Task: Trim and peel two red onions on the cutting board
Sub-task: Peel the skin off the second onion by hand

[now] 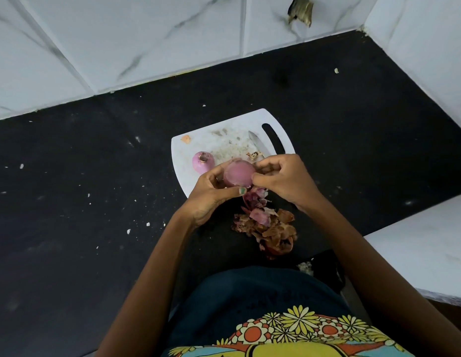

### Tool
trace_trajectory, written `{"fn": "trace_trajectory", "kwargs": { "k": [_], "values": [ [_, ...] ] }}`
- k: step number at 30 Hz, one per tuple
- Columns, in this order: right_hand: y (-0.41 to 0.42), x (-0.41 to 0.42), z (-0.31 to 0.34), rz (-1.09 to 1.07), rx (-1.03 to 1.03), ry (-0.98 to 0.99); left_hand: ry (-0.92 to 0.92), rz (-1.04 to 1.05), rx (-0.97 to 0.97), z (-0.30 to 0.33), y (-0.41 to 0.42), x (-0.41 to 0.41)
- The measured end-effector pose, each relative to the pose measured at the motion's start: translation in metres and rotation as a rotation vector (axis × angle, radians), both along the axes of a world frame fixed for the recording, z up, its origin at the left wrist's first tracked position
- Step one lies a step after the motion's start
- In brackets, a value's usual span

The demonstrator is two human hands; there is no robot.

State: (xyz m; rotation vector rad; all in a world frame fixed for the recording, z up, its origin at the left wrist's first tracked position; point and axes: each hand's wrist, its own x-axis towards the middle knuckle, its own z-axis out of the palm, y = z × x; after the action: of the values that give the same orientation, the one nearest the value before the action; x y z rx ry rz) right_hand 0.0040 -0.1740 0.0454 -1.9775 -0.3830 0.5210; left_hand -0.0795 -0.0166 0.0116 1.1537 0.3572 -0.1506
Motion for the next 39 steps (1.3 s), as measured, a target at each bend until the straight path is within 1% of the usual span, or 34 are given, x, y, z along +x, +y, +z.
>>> {"fn": "trace_trajectory", "kwargs": {
  "k": [4, 8, 11, 15, 18, 20, 26, 30, 39],
  "values": [
    [-0.005, -0.001, -0.005, -0.106, 0.078, 0.023, 0.014, 0.006, -0.02, -0.001, 0.0, 0.0],
    [-0.005, -0.005, -0.007, -0.091, 0.123, 0.025, 0.029, 0.043, -0.035, -0.005, 0.002, 0.001],
    [-0.005, -0.009, -0.009, -0.131, 0.151, 0.004, 0.025, 0.042, -0.029, -0.003, 0.001, 0.002],
    [-0.005, -0.01, -0.011, -0.112, 0.081, -0.042, 0.049, -0.002, 0.003, -0.002, 0.003, 0.002],
    [-0.005, -0.01, -0.004, 0.002, 0.053, -0.078, -0.002, -0.066, 0.192, -0.002, 0.003, 0.003],
    [-0.005, -0.011, -0.002, 0.074, 0.029, -0.109, -0.022, -0.085, 0.259, -0.001, 0.001, 0.004],
    [-0.005, -0.007, 0.001, 0.132, -0.056, -0.157, -0.051, -0.147, 0.324, -0.001, 0.003, 0.006],
    [-0.007, -0.001, 0.006, 0.159, -0.086, -0.137, -0.043, -0.176, 0.321, -0.003, 0.005, 0.006],
    [-0.004, -0.005, 0.004, 0.177, -0.135, -0.194, -0.038, -0.195, 0.353, -0.007, 0.005, 0.006]
  ]
}}
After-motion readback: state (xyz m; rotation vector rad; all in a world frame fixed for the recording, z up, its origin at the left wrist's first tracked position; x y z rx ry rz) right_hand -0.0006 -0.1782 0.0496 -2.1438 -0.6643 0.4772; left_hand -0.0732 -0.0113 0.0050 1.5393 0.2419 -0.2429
